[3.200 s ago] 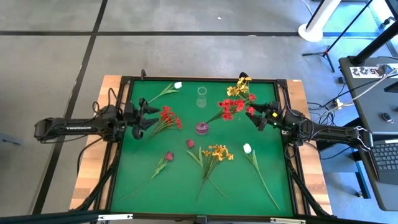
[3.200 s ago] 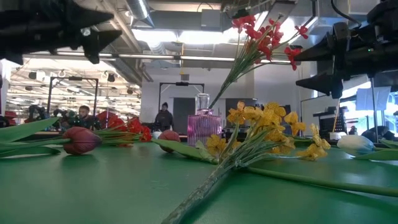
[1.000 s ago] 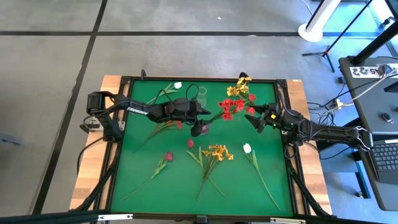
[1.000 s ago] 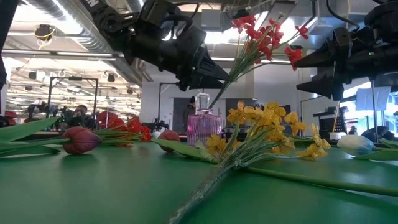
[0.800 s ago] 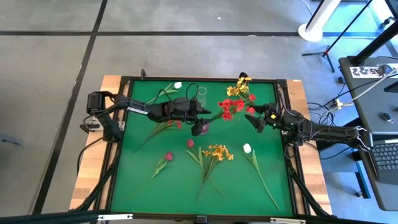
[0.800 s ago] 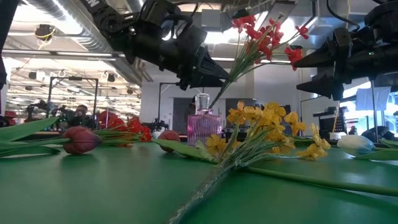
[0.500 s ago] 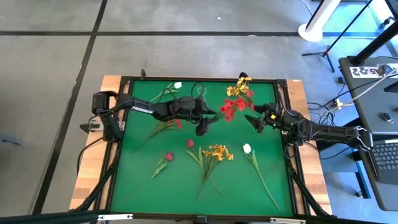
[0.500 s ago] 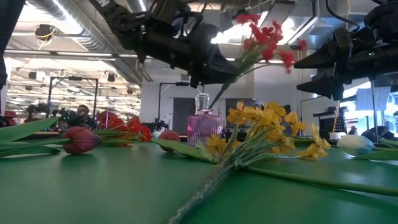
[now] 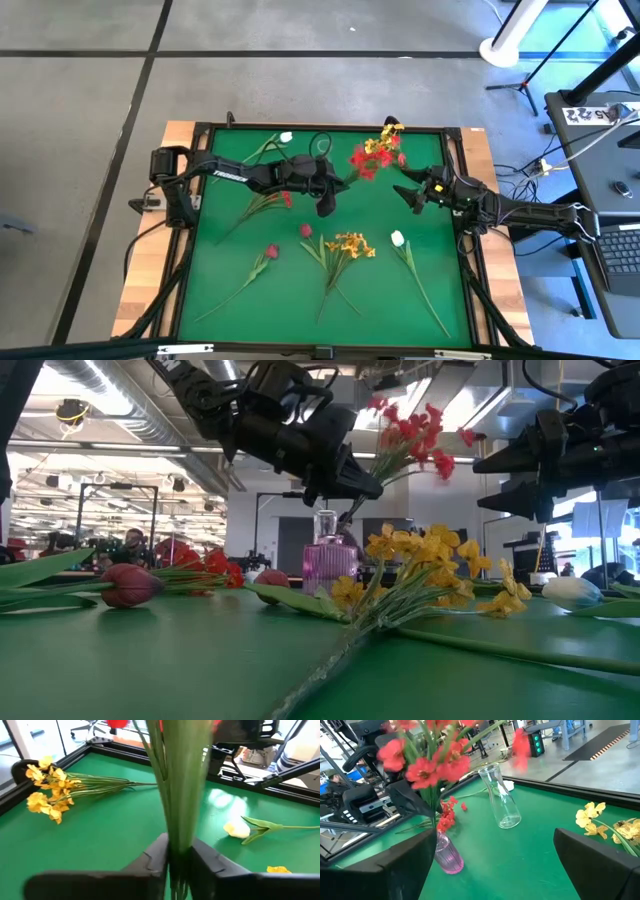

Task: Sort flowers into vase by color
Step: Put the right red flowers into the violet vase

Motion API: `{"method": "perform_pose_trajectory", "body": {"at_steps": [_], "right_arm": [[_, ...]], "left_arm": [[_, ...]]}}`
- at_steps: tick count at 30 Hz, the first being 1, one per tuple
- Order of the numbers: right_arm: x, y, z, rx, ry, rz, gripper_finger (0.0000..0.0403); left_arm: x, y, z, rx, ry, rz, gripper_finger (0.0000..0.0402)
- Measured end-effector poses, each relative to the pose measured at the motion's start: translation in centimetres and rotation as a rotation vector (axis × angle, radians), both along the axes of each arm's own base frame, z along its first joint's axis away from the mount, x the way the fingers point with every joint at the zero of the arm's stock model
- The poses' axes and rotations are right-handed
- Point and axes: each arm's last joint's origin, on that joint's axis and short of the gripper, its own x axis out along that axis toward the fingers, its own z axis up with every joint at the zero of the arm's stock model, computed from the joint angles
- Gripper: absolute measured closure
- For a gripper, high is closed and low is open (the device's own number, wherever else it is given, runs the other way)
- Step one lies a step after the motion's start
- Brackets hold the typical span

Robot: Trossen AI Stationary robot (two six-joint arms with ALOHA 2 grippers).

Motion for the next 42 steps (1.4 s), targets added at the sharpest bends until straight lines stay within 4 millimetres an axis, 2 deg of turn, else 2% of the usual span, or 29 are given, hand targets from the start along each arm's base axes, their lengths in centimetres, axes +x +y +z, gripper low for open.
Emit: {"method": "perform_pose_trajectory", "body": {"at_steps": [3,15,18,22,31,42], "right_arm": [[0.0,0.0,0.0,0.0,-0.001,0.0,0.0004],[0.0,0.0,0.0,0.0,-0.001,-0.001,0.0004],[0.0,0.0,0.0,0.001,-0.001,-0.001,0.0004],[0.0,0.0,0.0,0.001,-0.001,-0.001,0.0004],[0.0,0.0,0.0,0.0,-0.001,-0.003,0.0004],[0.0,0.0,0.1,-0.002,-0.01,-0.012,0.0004]], "left_arm": [[0.0,-0.1,-0.1,-0.002,0.012,0.004,0.039],[0.2,-1.7,0.0,0.106,0.022,0.012,0.0395],[0.1,-2.2,-0.1,0.134,-0.039,-0.002,0.0395],[-1.0,-2.4,-1.0,0.12,-0.13,0.007,0.0396],[-4.0,-2.6,-3.7,0.048,-0.208,0.035,0.0395],[-4.4,-2.6,-4.3,0.033,-0.182,0.041,0.0302]]}}
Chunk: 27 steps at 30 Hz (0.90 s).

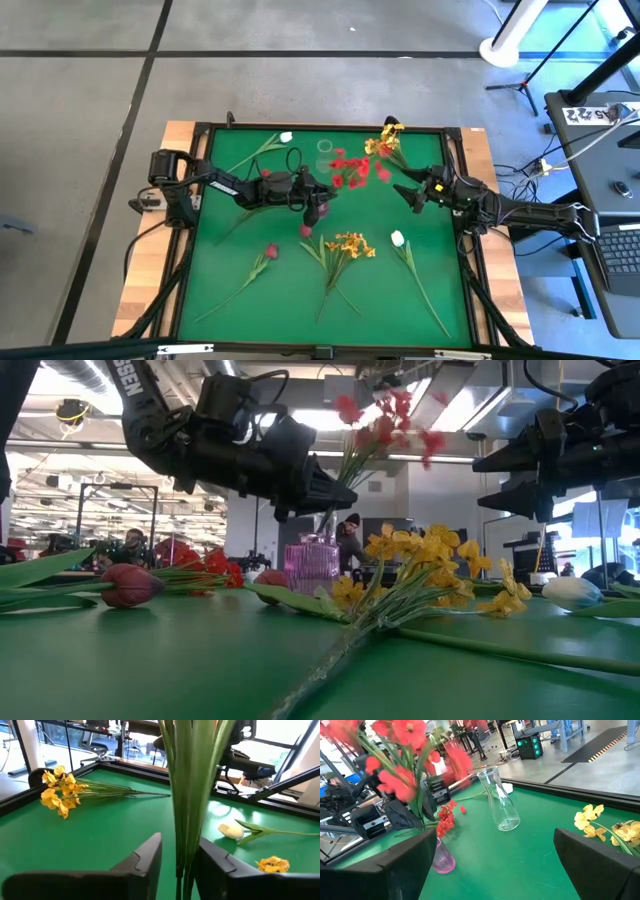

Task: Sort flowers into vase by color
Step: Put the right red flowers into the violet vase, then put the top yellow flowers into the transparent vase

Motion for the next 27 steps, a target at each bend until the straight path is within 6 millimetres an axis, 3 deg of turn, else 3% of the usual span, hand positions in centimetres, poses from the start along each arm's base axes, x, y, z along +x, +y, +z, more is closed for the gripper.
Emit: {"method": "perform_pose_trajectory", "body": {"at_steps": [6,17,24,27], "right_arm": [[0.0,0.0,0.0,0.0,0.001,0.0,0.0004],[0.0,0.0,0.0,0.001,0.0,0.013,0.0004],[0.2,0.5,1.3,-0.044,-0.103,0.196,0.0004],[0.2,0.5,2.1,-0.053,-0.088,0.183,0.0004]], "left_arm": [[-0.2,0.0,0.2,0.004,0.037,-0.002,0.0257],[-2.5,-0.3,4.0,0.015,0.136,0.02,0.0202],[-6.1,-0.6,7.9,0.094,0.227,0.072,0.0199],[-8.0,-0.8,9.8,0.078,0.214,0.094,0.02]]}}
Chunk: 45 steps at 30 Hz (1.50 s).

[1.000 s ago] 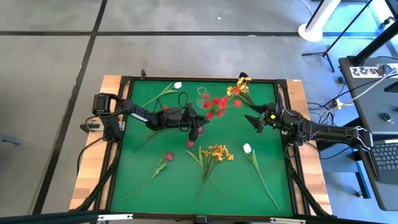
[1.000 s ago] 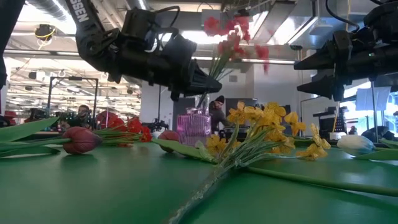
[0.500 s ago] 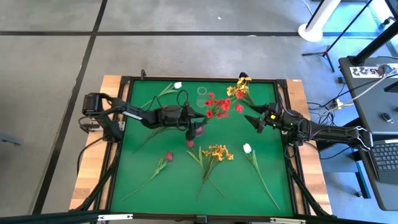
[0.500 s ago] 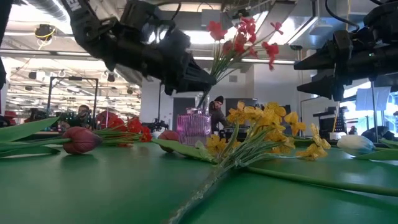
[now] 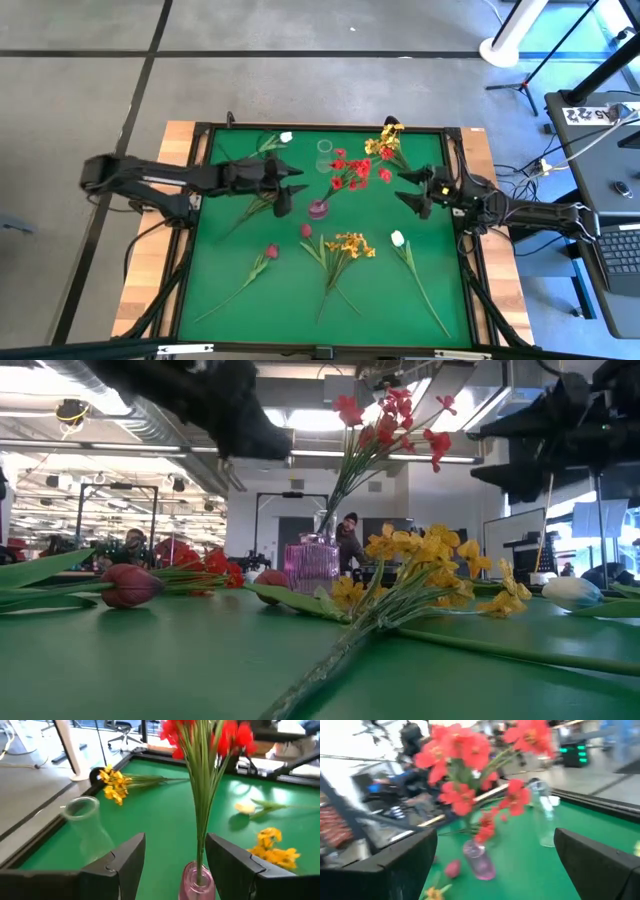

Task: Sort flowers into vase by color
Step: Put the top yellow flowers into the transparent vase

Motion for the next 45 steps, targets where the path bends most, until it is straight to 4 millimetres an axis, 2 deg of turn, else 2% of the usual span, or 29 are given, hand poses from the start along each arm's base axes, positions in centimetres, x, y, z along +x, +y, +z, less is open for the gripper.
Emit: {"method": "perform_pose_trajectory", "body": {"at_steps": [4,11,18,23,29,34,38,45], "right_arm": [[0.0,-0.3,0.2,0.016,0.159,-0.091,0.0004],[0.4,-0.4,1.3,0.106,0.41,-0.122,0.0004],[0.5,-1.3,2.8,0.12,0.686,-0.436,0.0004],[1.9,-2.3,1.8,0.133,0.819,-0.542,0.0004],[2.6,-5.4,-0.6,0.242,0.992,-0.639,0.0004],[3.1,-8.3,-1.6,0.282,0.994,-0.597,0.0004],[3.2,-10.3,-1.9,0.289,0.95,-0.551,0.0004],[3.0,-12.0,-3.0,0.268,0.986,-0.512,0.0004]], "left_arm": [[-1.6,-0.2,0.9,-0.066,0.012,0.025,0.02],[-2.4,-0.8,-1.4,-0.223,0.198,0.102,0.02],[-2.4,-1.4,-1.7,-0.199,0.226,0.126,0.02],[-2.2,-1.5,-1.5,-0.109,0.233,0.052,0.0203],[-2.2,-0.9,-1.4,-0.047,0.247,0.017,0.0233],[-2.5,0.6,-2.4,-0.019,0.24,0.005,0.0263],[-3.3,2.2,-3.1,-0.036,0.16,-0.022,0.0279],[-5.0,4.4,-3.0,-0.076,0.037,-0.012,0.0291]]}}
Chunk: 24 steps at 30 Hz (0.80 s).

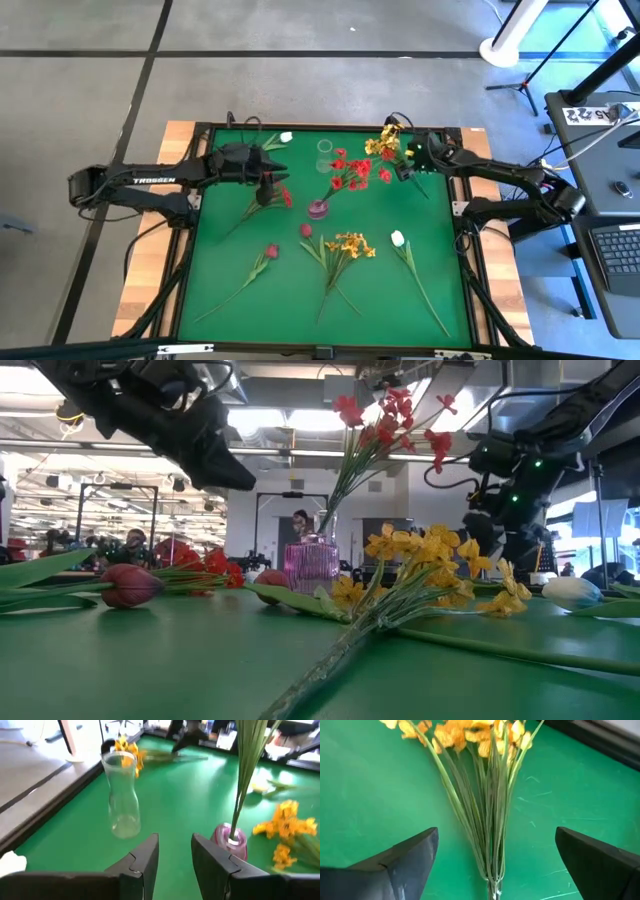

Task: Sort flowers into vase by color
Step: Put the top yellow flowers into the transparent vase

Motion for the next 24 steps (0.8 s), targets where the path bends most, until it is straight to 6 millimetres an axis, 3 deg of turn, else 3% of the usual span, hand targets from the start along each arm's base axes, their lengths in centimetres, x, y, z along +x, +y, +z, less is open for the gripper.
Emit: {"method": "perform_pose_trajectory", "body": {"at_steps": [9,15,19,24], "right_arm": [[0.7,-0.5,-2.6,0.089,0.089,0.062,0.0004],[1.2,-0.7,-3.8,0.144,0.093,0.081,0.0009],[1.3,-0.8,-3.8,0.152,0.064,0.105,0.0052],[1.4,-0.8,-3.8,0.142,0.059,0.117,0.0156]], "left_arm": [[0.0,0.1,0.6,0.006,-0.079,-0.048,0.0298],[-0.5,-0.9,-1.4,0.007,-0.153,-0.08,0.0299],[-1.2,-1.0,-2.5,0.005,-0.221,-0.024,0.0299],[-1.3,-0.9,-2.6,-0.019,-0.229,0.004,0.0299]]}}
